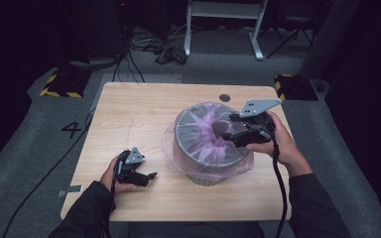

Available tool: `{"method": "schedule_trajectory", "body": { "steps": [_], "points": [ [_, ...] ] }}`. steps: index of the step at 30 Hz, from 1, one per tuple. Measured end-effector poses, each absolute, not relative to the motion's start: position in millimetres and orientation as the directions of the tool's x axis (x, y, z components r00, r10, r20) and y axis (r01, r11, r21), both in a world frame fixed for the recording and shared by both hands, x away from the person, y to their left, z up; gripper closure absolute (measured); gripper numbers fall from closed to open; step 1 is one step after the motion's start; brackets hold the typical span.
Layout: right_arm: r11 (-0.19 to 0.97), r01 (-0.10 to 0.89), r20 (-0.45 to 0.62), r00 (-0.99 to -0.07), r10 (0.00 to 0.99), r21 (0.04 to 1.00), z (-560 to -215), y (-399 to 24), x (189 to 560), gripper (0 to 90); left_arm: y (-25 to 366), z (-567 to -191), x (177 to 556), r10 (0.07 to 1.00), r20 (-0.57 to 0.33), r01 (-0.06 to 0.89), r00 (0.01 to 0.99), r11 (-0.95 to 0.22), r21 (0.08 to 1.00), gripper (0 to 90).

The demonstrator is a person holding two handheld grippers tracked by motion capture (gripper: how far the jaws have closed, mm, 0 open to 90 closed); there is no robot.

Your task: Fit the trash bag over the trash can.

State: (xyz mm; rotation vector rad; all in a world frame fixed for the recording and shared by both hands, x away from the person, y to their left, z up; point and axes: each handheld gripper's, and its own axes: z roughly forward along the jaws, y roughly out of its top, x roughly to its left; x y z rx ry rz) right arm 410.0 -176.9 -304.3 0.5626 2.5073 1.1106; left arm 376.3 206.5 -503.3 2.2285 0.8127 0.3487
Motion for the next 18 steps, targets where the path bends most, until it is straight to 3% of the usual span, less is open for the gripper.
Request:
{"method": "schedule_trajectory", "body": {
  "steps": [11, 18],
  "points": [
    [0.740, 0.213, -0.133, -0.916, 0.379, 0.638, -318.3, -153.9, 411.7, 31.6, 206.6, -503.5, 376.6, 0.647, -0.001, 0.454, 0.762, -0.533, 0.714, 16.9],
    [0.802, 0.250, -0.133, -0.917, 0.376, 0.543, -332.2, -145.4, 420.5, 30.6, 206.6, -503.5, 376.6, 0.648, -0.003, 0.455, 0.762, -0.532, 0.714, 17.0]
  ]
}}
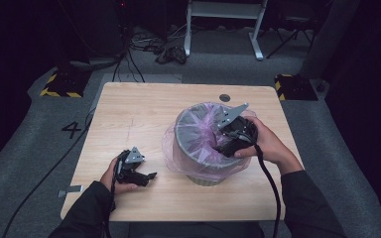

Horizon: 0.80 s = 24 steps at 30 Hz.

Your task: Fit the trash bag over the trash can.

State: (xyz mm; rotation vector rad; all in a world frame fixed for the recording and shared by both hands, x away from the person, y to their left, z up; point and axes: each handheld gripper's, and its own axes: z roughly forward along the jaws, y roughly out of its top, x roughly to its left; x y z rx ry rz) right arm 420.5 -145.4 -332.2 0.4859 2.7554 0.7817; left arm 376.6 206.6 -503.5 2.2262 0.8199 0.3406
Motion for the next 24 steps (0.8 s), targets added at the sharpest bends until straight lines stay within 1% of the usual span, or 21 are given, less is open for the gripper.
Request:
{"method": "schedule_trajectory", "body": {
  "steps": [1, 5, 9, 13, 14, 16, 18, 21, 24],
  "points": [
    [0.798, 0.266, -0.113, -0.917, 0.383, 0.541, -332.4, -146.0, 422.0, 30.6, 206.6, -503.5, 376.6, 0.648, -0.003, 0.455, 0.762, -0.532, 0.714, 16.9],
    [0.800, 0.297, -0.102, -0.909, 0.404, 0.522, -333.1, -144.5, 424.1, 30.2, 206.5, -503.5, 376.5, 0.648, -0.006, 0.458, 0.761, -0.531, 0.713, 17.0],
    [0.798, 0.293, -0.112, -0.907, 0.406, 0.527, -332.6, -144.2, 422.3, 28.9, 206.5, -503.5, 376.4, 0.649, -0.006, 0.458, 0.761, -0.530, 0.713, 17.0],
    [0.753, 0.289, -0.131, -0.886, 0.444, 0.591, -328.3, -151.5, 419.6, 28.4, 206.6, -503.5, 376.5, 0.649, -0.005, 0.457, 0.761, -0.531, 0.714, 17.0],
    [0.723, 0.290, -0.129, -0.877, 0.464, 0.627, -325.8, -155.3, 417.9, 28.4, 206.4, -503.6, 376.3, 0.651, -0.007, 0.460, 0.759, -0.528, 0.714, 17.0],
    [0.684, 0.268, -0.138, -0.868, 0.476, 0.678, -321.6, -162.3, 413.4, 27.7, 206.4, -503.6, 376.2, 0.651, -0.007, 0.460, 0.759, -0.528, 0.713, 17.0],
    [0.661, 0.255, -0.154, -0.856, 0.494, 0.705, -317.8, -168.2, 409.0, 26.1, 206.4, -503.6, 376.3, 0.652, -0.007, 0.460, 0.759, -0.528, 0.714, 17.0],
    [0.588, 0.245, -0.133, -0.841, 0.525, 0.771, -311.3, -181.5, 400.0, 25.8, 206.3, -503.6, 376.2, 0.652, -0.008, 0.461, 0.758, -0.527, 0.714, 17.0],
    [0.541, 0.234, -0.138, -0.817, 0.559, 0.808, -306.7, -196.5, 390.7, 25.7, 206.3, -503.6, 376.2, 0.652, -0.008, 0.461, 0.758, -0.527, 0.714, 17.0]
  ]
}}
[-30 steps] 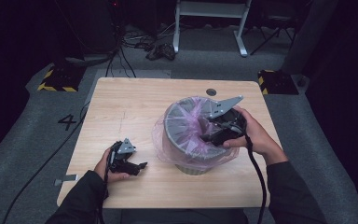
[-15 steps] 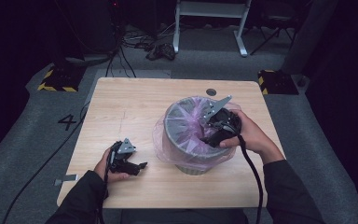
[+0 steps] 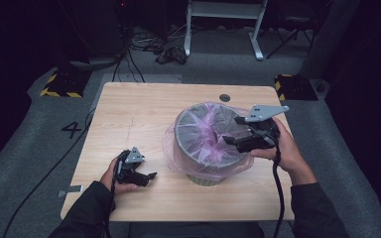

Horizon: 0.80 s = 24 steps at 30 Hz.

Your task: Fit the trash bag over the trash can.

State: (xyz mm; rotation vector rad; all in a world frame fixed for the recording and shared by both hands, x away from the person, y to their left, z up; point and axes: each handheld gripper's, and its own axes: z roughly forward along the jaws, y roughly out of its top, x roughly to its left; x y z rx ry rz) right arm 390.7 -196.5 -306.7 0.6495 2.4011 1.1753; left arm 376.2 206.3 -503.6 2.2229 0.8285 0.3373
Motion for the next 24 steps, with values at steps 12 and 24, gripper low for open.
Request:
{"method": "schedule_trajectory", "body": {
  "steps": [12, 24],
  "points": [
    [0.449, 0.190, -0.147, -0.775, 0.615, 0.873, -312.4, -263.9, 349.4, 21.4, 206.3, -503.6, 376.2, 0.653, -0.007, 0.461, 0.758, -0.527, 0.714, 17.0],
    [0.513, 0.266, -0.178, -0.729, 0.661, 0.816, -372.7, -298.0, 334.8, 18.8, 206.3, -503.5, 376.3, 0.653, -0.008, 0.462, 0.758, -0.527, 0.713, 16.9]
  ]
}}
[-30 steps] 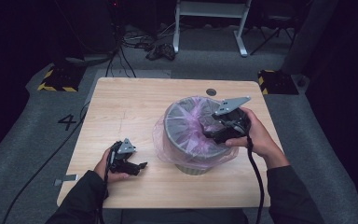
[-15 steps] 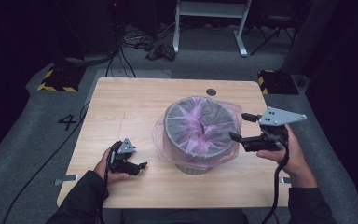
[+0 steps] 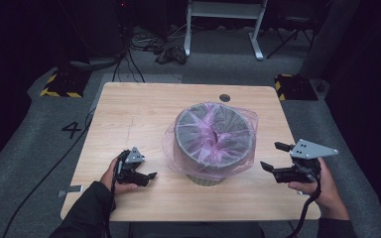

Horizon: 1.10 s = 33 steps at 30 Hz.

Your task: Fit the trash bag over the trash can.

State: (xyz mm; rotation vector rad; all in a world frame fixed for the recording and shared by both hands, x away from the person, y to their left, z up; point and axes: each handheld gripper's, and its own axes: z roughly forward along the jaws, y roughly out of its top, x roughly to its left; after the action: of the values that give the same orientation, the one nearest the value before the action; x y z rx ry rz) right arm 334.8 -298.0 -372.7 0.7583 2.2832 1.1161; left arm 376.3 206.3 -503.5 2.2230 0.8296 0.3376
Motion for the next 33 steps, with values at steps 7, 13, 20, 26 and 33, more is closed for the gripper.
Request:
{"method": "schedule_trajectory", "body": {
  "steps": [7, 13, 20, 26, 33],
  "points": [
    [0.563, 0.319, -0.203, -0.708, 0.676, 0.763, -417.4, -305.5, 338.6, 19.2, 206.3, -503.6, 376.2, 0.653, -0.008, 0.462, 0.757, -0.527, 0.713, 16.9],
    [0.525, 0.368, -0.147, -0.696, 0.703, 0.768, -444.9, -316.0, 339.0, 19.1, 206.3, -503.6, 376.3, 0.652, -0.008, 0.462, 0.758, -0.527, 0.713, 16.9],
    [0.485, 0.455, -0.079, -0.664, 0.744, 0.747, -479.2, -331.4, 343.8, 19.2, 206.2, -503.6, 376.2, 0.653, -0.008, 0.462, 0.757, -0.527, 0.714, 16.9],
    [0.392, 0.503, 0.023, -0.636, 0.771, 0.770, -494.5, -342.8, 346.0, 18.5, 206.3, -503.6, 376.4, 0.652, -0.006, 0.459, 0.758, -0.528, 0.714, 16.9],
    [0.429, 0.524, -0.015, -0.620, 0.784, 0.736, -502.9, -338.0, 348.3, 15.3, 206.2, -503.6, 376.2, 0.654, -0.007, 0.461, 0.757, -0.526, 0.714, 16.9]
  ]
}}
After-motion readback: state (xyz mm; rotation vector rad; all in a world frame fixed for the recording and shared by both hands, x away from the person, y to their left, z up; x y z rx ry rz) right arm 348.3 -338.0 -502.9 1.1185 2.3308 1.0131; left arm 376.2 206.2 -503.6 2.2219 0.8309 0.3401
